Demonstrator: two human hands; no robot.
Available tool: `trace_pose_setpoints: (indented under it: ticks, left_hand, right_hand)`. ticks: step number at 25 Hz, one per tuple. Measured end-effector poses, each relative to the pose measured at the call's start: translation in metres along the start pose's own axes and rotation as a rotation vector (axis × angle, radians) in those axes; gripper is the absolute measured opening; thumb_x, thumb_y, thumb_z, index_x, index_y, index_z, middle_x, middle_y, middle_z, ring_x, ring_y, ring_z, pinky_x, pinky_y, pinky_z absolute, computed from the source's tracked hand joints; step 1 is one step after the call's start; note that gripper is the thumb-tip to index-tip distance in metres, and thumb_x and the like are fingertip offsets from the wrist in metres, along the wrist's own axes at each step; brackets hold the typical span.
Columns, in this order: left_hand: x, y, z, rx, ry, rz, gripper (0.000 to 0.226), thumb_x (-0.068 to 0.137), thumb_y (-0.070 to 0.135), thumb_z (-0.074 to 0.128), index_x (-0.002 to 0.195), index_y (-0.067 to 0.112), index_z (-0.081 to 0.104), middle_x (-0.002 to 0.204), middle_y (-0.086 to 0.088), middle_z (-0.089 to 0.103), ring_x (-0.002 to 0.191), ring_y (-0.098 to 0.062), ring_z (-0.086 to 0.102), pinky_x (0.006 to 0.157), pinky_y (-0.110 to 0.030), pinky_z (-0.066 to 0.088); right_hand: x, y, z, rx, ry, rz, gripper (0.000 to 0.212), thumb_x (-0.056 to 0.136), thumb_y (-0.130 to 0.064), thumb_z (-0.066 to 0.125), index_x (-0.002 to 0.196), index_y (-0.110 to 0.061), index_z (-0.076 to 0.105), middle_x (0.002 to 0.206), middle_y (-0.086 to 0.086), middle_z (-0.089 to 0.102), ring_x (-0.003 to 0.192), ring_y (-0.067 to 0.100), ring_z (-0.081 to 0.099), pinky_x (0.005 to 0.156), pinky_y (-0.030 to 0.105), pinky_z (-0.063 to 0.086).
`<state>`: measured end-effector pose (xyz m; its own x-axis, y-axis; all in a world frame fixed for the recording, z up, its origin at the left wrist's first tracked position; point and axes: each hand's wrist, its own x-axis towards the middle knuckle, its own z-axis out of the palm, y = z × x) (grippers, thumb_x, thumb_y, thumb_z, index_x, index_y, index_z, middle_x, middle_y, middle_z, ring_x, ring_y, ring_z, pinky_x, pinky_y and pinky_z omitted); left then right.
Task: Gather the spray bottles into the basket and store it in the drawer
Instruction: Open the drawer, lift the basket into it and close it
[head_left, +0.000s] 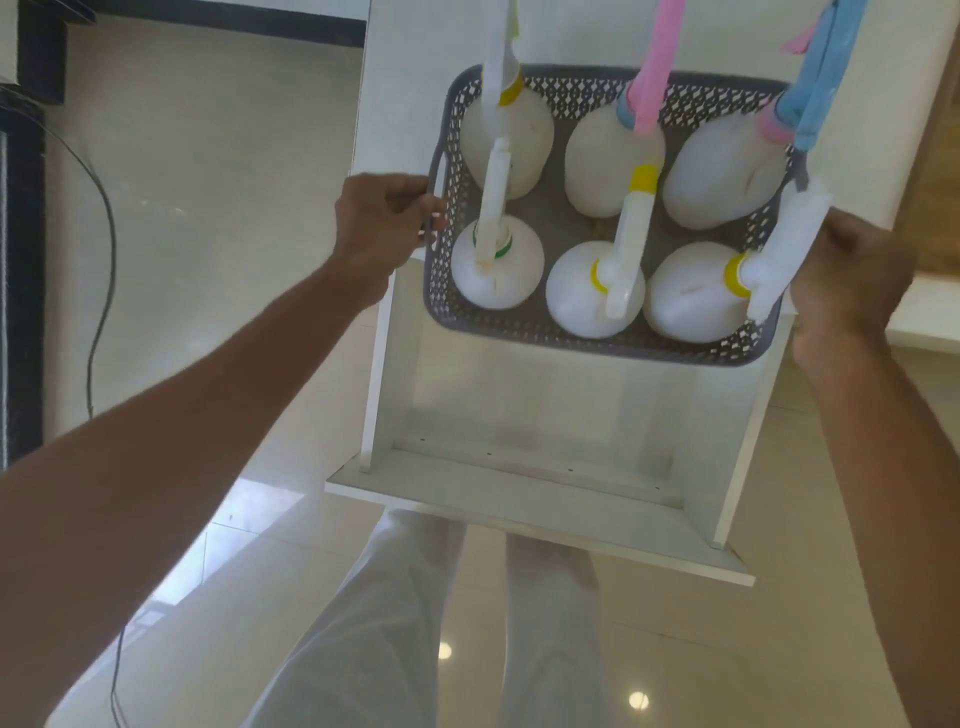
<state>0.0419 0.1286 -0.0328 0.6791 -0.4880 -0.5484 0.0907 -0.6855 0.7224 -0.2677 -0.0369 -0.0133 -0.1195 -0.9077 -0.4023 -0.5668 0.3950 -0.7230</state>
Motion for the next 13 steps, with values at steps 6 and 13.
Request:
trace_pose_setpoints:
  ticks: [6, 13]
  left_hand:
    - [-0.075, -0.067, -0.023, -0.021, 0.016, -0.071, 0.026, 0.092, 0.010, 0.069, 0.117, 0.006, 0.072, 0.085, 0.007, 0.078, 0.076, -0.008, 0.075, 0.077, -0.029, 0.063]
    - [-0.141, -0.126, -0.036, 0.035, 0.067, -0.181, 0.025, 0.092, 0.008, 0.069, 0.116, 0.010, 0.072, 0.073, 0.022, 0.076, 0.070, 0.004, 0.073, 0.066, -0.013, 0.059]
  right_hand:
    - [-0.075, 0.046, -0.019, 0.186, 0.025, 0.155, 0.024, 0.092, 0.000, 0.061, 0.110, -0.008, 0.073, 0.052, -0.029, 0.065, 0.053, -0.015, 0.058, 0.058, 0.004, 0.048]
    - [-0.136, 0.112, -0.031, 0.250, 0.025, 0.346, 0.028, 0.094, -0.005, 0.065, 0.121, -0.003, 0.071, 0.073, -0.013, 0.077, 0.067, -0.001, 0.070, 0.086, 0.025, 0.062]
